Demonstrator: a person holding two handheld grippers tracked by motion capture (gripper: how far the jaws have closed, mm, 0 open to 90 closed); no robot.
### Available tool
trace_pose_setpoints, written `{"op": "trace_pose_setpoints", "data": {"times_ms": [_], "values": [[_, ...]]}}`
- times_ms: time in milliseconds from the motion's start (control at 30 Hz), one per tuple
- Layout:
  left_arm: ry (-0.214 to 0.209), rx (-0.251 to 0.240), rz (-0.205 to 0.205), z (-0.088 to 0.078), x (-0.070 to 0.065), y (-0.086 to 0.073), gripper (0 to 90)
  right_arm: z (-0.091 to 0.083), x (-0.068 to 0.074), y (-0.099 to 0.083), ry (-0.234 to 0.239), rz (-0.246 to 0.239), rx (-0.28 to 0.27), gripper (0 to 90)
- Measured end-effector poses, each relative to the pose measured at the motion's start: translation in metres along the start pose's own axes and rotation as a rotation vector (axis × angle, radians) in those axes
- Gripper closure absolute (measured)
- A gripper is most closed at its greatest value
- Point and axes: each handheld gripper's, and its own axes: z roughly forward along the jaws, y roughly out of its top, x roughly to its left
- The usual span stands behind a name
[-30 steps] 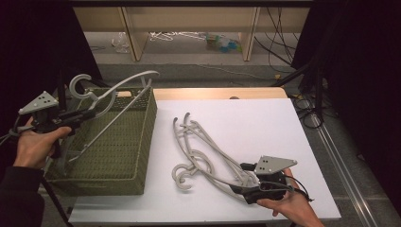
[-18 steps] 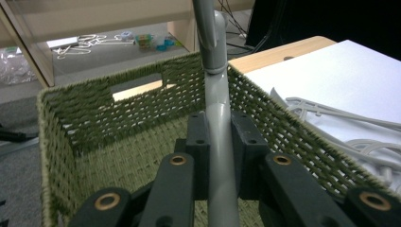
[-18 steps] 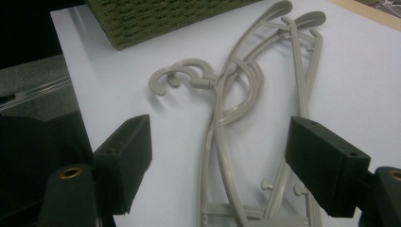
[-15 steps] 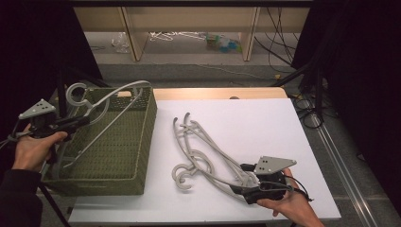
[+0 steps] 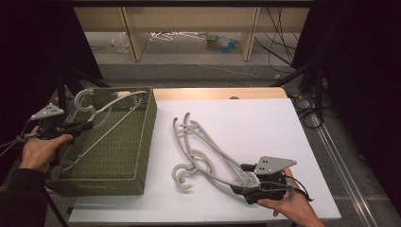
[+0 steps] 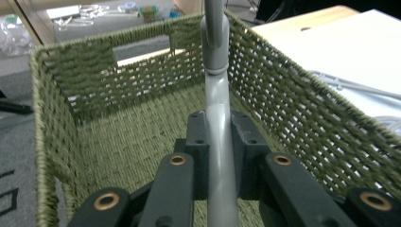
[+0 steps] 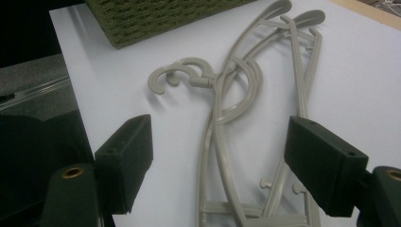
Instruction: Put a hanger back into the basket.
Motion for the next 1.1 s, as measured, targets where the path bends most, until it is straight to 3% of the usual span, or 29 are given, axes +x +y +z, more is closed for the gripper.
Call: {"op": "trace_pose_setpoints", "data": {"times_ms": [267, 467, 533, 667, 867, 900, 933, 967, 1033, 1100], "values": [[-0.009, 0.046, -0.012, 0.013, 0.003, -0.006, 78.4, 0.001, 0.0, 0.0, 0.002, -0.003, 0.0, 25.9], [-0.002, 0.111, -0.015, 0.022, 0.004, -0.008, 78.3, 0.0, 0.0, -0.001, 0.002, -0.002, 0.002, 26.1], [0.009, 0.15, 0.012, 0.026, 0.006, -0.009, 78.2, -0.001, 0.0, -0.001, 0.003, -0.003, 0.003, 26.2], [0.042, 0.181, 0.014, 0.031, 0.008, -0.013, 78.2, 0.0, -0.001, -0.001, 0.002, -0.007, 0.002, 26.2], [0.091, 0.197, -0.013, 0.031, 0.016, -0.018, 77.8, -0.001, 0.0, -0.002, 0.002, -0.002, 0.003, 26.4], [0.089, 0.23, 0.014, 0.029, 0.019, -0.017, 77.8, -0.001, 0.0, -0.001, 0.004, -0.003, 0.001, 26.5], [0.095, 0.212, -0.018, 0.031, 0.018, -0.019, 77.6, 0.0, 0.0, -0.001, 0.005, -0.003, 0.002, 26.4], [0.098, 0.245, -0.003, 0.03, 0.021, -0.019, 77.3, 0.0, 0.0, -0.001, 0.003, -0.006, 0.002, 26.5], [0.135, 0.26, -0.004, 0.032, 0.025, -0.021, 76.9, 0.001, 0.0, -0.002, 0.009, -0.003, 0.008, 26.4], [0.14, 0.254, -0.049, 0.032, 0.03, -0.025, 76.2, 0.001, 0.0, -0.002, 0.01, -0.003, 0.008, 26.5]]}}
